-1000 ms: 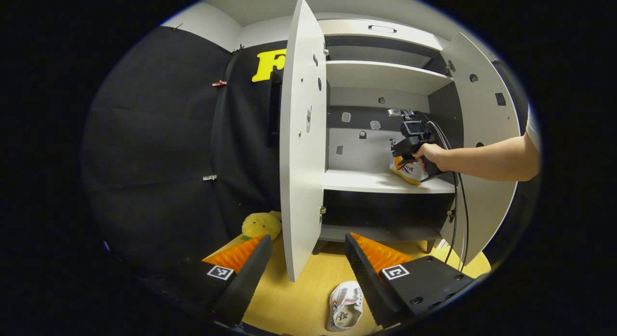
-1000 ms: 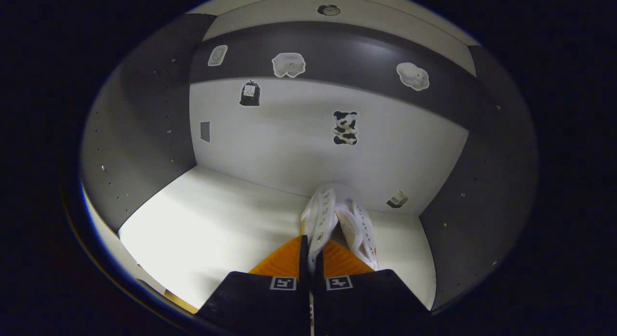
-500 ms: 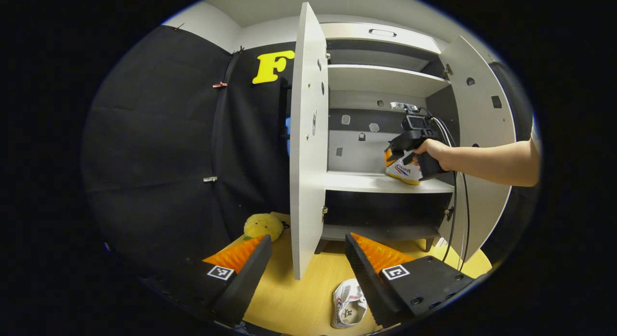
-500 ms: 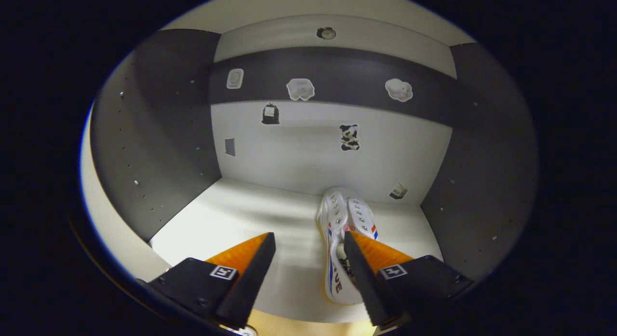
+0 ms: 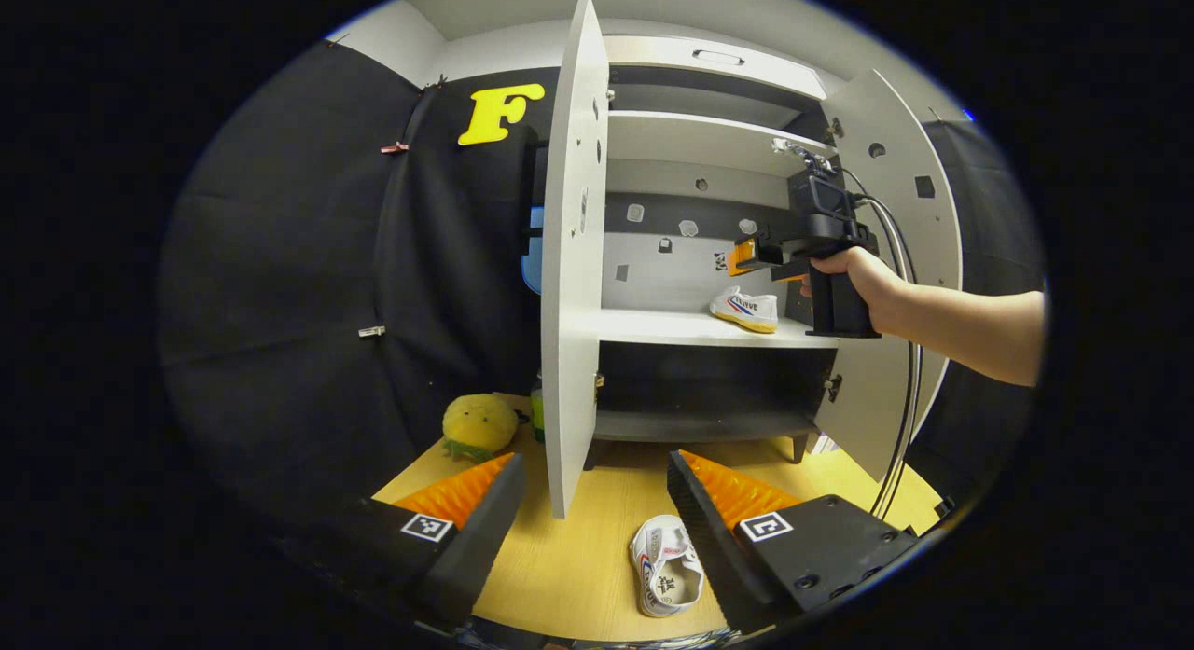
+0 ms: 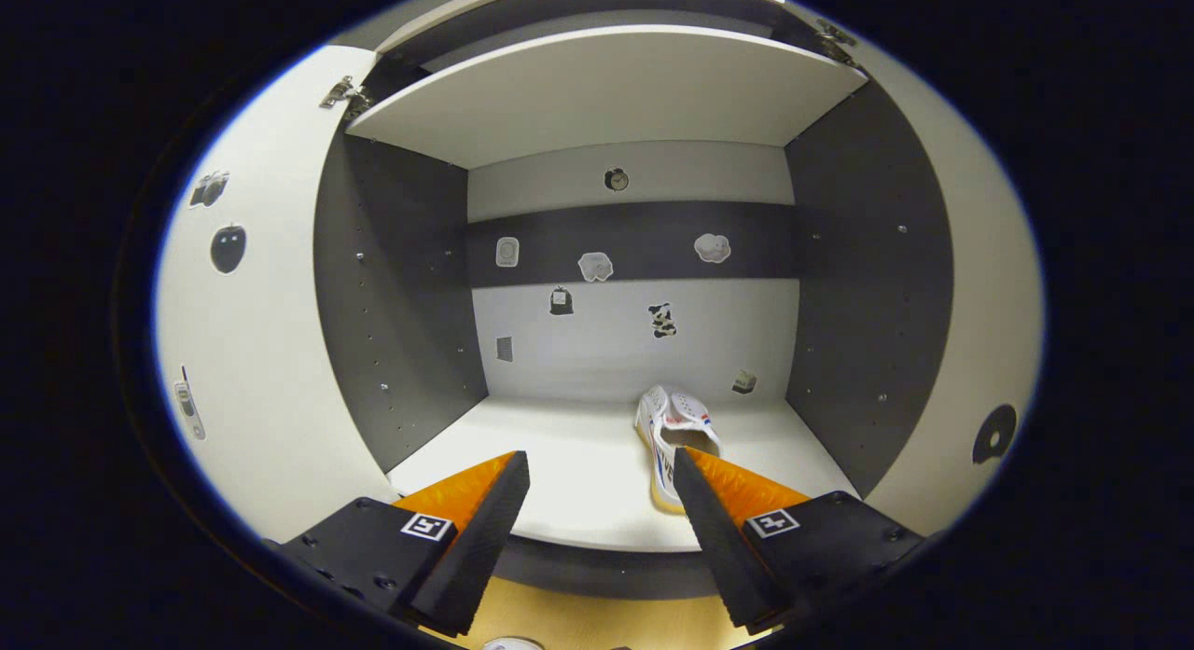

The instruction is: Grab one shoe with the right hand and put it into the shoe cabinet, grab the other shoe with the left hand and put it into the shoe cabinet; then close the right door with the right hand and the left door with the left hand.

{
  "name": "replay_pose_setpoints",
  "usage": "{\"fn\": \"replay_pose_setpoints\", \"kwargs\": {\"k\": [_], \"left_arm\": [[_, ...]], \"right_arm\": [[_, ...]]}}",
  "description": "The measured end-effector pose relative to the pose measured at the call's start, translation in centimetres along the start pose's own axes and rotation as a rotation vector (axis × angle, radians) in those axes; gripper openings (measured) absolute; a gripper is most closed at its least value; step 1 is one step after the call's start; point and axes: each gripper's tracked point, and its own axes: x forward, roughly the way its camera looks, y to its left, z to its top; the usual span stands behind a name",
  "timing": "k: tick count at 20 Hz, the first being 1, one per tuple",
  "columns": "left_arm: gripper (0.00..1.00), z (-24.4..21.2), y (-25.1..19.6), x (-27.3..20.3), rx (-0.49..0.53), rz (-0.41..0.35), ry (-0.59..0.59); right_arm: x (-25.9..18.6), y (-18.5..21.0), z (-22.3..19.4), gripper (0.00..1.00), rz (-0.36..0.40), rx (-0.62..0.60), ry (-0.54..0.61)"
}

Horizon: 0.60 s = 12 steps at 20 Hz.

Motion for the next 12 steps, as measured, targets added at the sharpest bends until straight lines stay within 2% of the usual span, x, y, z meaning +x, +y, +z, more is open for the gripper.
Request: {"fn": "replay_pose_setpoints", "kwargs": {"k": [3,7,12], "left_arm": [[0.95,-0.8,0.3,-0.1,0.011,-0.042,0.012],[0.95,-2.4,0.5,0.2,0.028,-0.09,0.029],[0.95,-6.3,-0.9,1.4,0.017,-0.17,0.098]], "right_arm": [[-3.9,-0.2,-1.8,0.98,-0.018,0.022,-0.033],[-9.7,-1.4,-4.2,0.98,-0.066,-0.02,-0.084],[-16.7,-3.1,-8.5,0.98,-0.105,-0.015,-0.068]]}}
